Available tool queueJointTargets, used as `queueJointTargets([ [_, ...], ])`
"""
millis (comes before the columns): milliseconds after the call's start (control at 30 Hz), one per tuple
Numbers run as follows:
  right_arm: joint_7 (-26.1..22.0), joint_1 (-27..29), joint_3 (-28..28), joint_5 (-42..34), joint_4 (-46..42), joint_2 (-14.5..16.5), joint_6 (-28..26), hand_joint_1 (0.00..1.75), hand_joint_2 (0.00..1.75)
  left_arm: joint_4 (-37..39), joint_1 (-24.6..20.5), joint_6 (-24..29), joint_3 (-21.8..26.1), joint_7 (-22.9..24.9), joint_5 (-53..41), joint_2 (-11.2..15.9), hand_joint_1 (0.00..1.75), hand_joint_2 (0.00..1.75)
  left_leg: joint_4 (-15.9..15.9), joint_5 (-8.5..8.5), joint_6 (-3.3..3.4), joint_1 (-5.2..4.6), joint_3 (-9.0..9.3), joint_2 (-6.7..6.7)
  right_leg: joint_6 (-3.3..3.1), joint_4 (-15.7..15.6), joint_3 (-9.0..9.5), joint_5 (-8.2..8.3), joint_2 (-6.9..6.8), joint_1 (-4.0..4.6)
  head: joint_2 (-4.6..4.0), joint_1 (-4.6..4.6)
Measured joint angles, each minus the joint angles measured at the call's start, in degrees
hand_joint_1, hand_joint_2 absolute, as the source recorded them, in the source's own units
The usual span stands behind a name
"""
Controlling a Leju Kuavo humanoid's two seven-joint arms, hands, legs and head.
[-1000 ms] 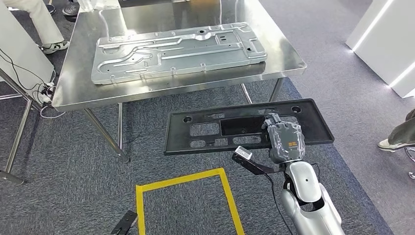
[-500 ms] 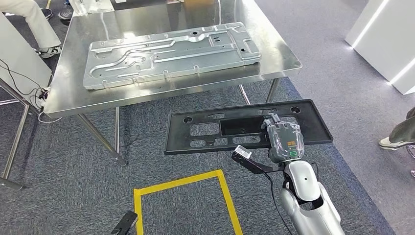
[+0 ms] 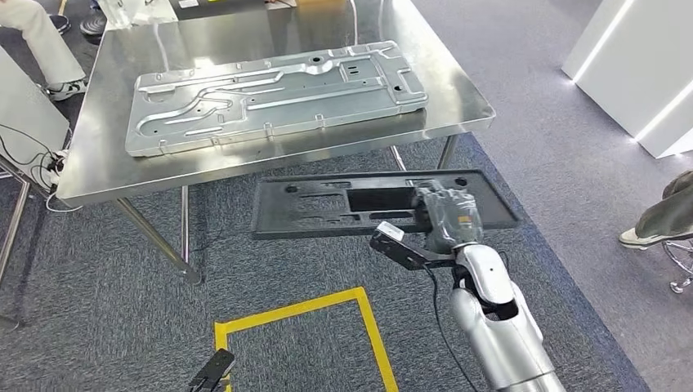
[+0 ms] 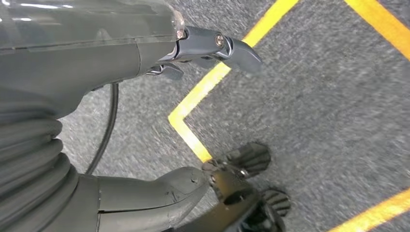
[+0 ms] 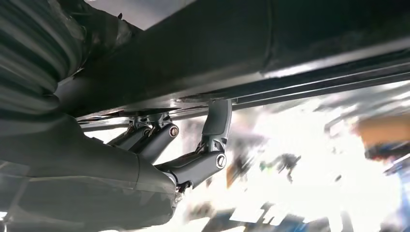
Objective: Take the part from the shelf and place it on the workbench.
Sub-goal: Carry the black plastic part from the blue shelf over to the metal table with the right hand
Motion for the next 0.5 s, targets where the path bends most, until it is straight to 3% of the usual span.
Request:
queueJointTargets([
  [67, -1.4, -2.7, 2.3, -2.9, 3.0, 3.6, 1.2, 1.75, 1.75, 0.0, -0.8, -0.2, -0.9, 0.9, -0.3, 0.0, 0.00, 1.75, -0.6, 0.18, 0.52, 0.32, 0.53, -0.08, 0.36, 3.5, -1.62, -1.95, -0.18, -0.09, 0.00, 0.03],
  [133, -0.8, -4.6, 5.0, -3.7, 5.2, 6.6, 1.4, 1.75, 1.75, 0.0, -1.7, -0.3, -1.6, 1.3, -0.4, -0.1, 0.00, 1.75, -0.6, 0.01, 0.85, 0.30, 0.68, -0.38, 0.67, 11.1, -5.46, -5.17, -0.29, -0.40, 0.00, 0.04],
  [167, -0.4, -5.2, 6.1, -3.9, 6.1, 7.6, 1.5, 1.75, 1.75, 0.0, -2.0, -0.3, -1.9, 1.4, -0.4, -0.1, 0.00, 1.75, -0.6, -0.12, 0.90, 0.34, 0.77, -0.82, 0.86, 14.5, -7.37, -6.11, -0.29, -0.61, 0.00, 0.03],
  [200, 0.0, -5.5, 7.0, -4.2, 6.7, 8.2, 1.5, 1.75, 1.75, 0.0, -2.1, -0.4, -2.1, 1.5, -0.4, -0.1, 0.00, 1.75, -0.5, -0.28, 0.86, 0.41, 0.93, -1.43, 1.03, 16.0, -8.40, -5.84, -0.30, -0.83, 0.00, 0.03],
  [233, 0.4, -5.7, 7.6, -4.6, 7.2, 8.5, 1.6, 1.75, 1.75, 0.0, -2.0, -0.5, -2.3, 1.5, -0.4, -0.1, 0.00, 1.75, -0.4, -0.50, 0.73, 0.50, 1.14, -2.17, 1.15, 15.0, -8.30, -4.30, -0.27, -1.05, 0.00, 0.04],
  [300, 1.0, -6.3, 8.5, -5.4, 7.9, 8.8, 1.8, 1.75, 1.75, 0.0, -1.6, -0.7, -2.7, 1.5, -0.4, -0.1, 0.00, 1.75, -0.2, -1.10, 0.25, 0.75, 1.63, -3.60, 1.18, 8.0, -5.66, 0.38, 0.42, -1.39, 0.00, 0.05],
  [333, 1.1, -6.7, 8.9, -5.7, 8.2, 8.8, 1.8, 1.75, 1.75, 0.0, -1.5, -0.8, -3.0, 1.4, -0.4, -0.1, 0.00, 1.75, 0.0, -1.40, -0.07, 0.77, 1.72, -4.12, 1.11, 4.4, -4.15, 1.95, 1.18, -1.46, 0.00, 0.05],
  [400, 1.2, -7.4, 9.7, -6.0, 8.7, 8.8, 1.7, 1.75, 1.75, 0.1, -1.4, -0.9, -3.4, 1.3, -0.5, 0.0, 0.00, 1.75, 0.1, -1.71, -0.85, 0.89, 1.55, -4.88, 0.77, 0.7, -2.55, 2.32, 2.30, -1.31, 0.00, 0.04],
  [467, 1.5, -7.8, 10.4, -6.1, 9.1, 8.8, 1.5, 1.75, 1.75, 0.1, -1.3, -1.0, -3.6, 1.1, -0.5, 0.0, 0.00, 1.75, -0.1, -1.82, -1.69, 1.11, 1.50, -5.36, 0.17, -0.1, -2.08, 1.72, 2.06, -1.07, 0.00, 0.03],
  [500, 1.7, -7.8, 10.7, -6.0, 9.3, 8.9, 1.2, 1.75, 1.75, 0.1, -1.2, -1.0, -3.8, 1.1, -0.5, 0.1, 0.00, 1.75, 0.0, -2.04, -1.99, 1.22, 1.53, -4.93, -0.19, -0.4, -1.76, 1.68, 1.84, -1.08, 0.00, 0.03],
])
